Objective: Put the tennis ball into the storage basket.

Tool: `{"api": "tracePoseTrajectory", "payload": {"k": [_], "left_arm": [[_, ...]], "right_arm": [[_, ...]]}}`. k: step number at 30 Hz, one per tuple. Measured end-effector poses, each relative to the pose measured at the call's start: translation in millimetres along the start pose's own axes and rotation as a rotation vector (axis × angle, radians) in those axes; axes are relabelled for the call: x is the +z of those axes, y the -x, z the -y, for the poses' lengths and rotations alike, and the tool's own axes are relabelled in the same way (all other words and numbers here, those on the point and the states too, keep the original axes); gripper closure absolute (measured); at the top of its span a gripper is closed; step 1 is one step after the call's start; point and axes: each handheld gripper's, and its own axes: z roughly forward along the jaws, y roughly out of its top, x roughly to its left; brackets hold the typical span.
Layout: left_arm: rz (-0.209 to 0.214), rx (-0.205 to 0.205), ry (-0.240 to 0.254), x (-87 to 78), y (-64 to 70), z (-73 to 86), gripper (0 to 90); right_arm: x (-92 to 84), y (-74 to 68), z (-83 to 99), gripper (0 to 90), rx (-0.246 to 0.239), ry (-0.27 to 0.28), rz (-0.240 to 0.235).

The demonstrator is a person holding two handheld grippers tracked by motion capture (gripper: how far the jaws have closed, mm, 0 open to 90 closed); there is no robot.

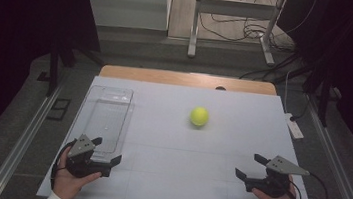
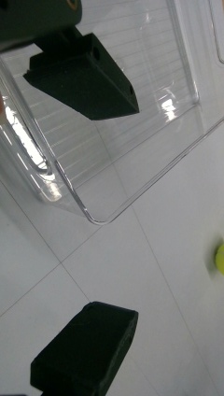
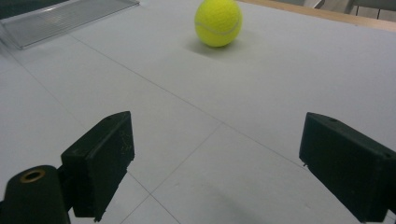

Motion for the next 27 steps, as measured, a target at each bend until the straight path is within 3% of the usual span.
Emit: {"api": "tracePoseTrajectory", "payload": {"k": [9,15,27], "left_arm": [[-0.016,0.0,0.003,-1.1,1.3,-3.2,6.0],[-0.02,0.001,0.003,-1.1,3.4,-5.6,6.0],[-0.022,-0.001,0.013,-4.2,-1.4,-2.8,6.1]], "right_arm": [[1.3,0.6,1.7,10.8,0.011,0.001,-0.02],[1.2,7.3,4.4,10.9,0.058,0.012,-0.029],[4.2,3.0,2.1,11.3,0.031,-0.007,-0.027]]}}
